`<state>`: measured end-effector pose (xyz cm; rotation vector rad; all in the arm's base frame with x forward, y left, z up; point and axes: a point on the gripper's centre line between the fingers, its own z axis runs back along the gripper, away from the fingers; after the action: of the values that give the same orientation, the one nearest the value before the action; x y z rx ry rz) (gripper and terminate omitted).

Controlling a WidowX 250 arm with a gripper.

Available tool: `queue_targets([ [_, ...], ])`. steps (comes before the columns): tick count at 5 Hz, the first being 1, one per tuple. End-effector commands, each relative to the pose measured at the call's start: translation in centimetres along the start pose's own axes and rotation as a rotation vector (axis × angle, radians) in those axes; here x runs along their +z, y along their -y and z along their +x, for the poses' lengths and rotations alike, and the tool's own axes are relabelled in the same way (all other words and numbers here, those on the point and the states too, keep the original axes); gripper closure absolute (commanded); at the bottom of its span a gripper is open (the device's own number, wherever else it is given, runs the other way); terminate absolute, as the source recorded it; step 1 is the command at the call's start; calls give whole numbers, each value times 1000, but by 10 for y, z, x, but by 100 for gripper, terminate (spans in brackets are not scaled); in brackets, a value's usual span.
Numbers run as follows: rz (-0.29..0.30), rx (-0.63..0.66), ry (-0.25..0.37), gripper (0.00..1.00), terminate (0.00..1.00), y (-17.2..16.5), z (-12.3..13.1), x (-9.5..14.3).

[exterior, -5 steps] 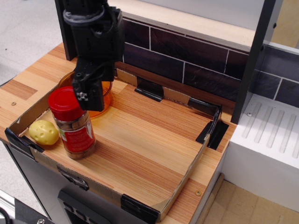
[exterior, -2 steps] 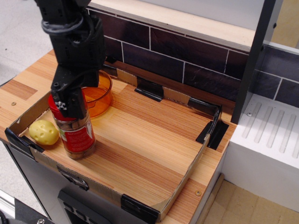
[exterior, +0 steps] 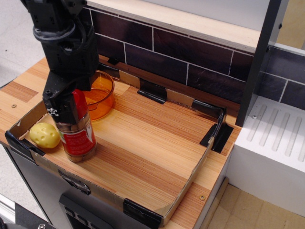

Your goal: Topple basil bottle

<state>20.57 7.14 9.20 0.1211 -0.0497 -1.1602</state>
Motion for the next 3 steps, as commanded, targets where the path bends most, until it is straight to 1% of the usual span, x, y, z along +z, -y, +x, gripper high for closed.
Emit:
queue_targets([
  [1,23,10,-26,0,0,-5,-10,5],
  [2,2,11,-33,0,0,-3,-12,4],
  [3,-39,20,-37,100,0,-1,-7,2],
])
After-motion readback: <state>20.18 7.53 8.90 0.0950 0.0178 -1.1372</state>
